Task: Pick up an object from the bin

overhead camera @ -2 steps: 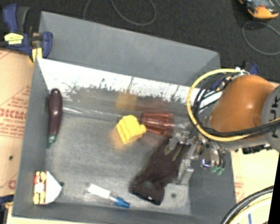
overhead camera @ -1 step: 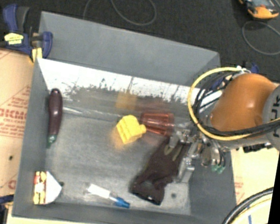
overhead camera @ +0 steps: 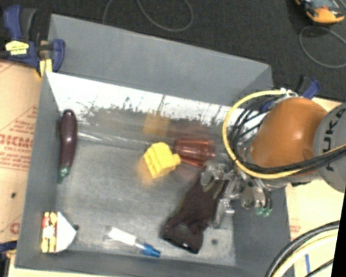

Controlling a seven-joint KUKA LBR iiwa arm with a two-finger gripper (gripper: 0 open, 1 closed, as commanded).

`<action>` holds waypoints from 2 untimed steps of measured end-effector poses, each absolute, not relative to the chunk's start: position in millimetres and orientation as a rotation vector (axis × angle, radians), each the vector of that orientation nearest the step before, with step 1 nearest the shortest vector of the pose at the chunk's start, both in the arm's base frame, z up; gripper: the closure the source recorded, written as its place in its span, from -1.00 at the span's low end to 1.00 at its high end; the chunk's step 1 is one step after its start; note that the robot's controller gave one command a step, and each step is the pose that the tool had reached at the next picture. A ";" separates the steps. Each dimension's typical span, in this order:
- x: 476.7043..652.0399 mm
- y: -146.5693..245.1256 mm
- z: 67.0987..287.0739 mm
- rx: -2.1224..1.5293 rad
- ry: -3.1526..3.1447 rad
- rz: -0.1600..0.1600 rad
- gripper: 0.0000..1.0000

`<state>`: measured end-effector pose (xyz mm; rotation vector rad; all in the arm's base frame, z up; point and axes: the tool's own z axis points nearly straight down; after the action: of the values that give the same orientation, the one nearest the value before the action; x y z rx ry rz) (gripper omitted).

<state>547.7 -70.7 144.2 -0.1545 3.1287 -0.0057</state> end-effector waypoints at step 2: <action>554.4 -57.4 122.1 -0.829 3.019 -0.007 -1.00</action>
Offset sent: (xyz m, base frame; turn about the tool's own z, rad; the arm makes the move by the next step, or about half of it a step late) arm 0.0082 0.0182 -0.0216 -0.3872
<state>554.4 -57.4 122.1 -0.8292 3.0187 -0.0067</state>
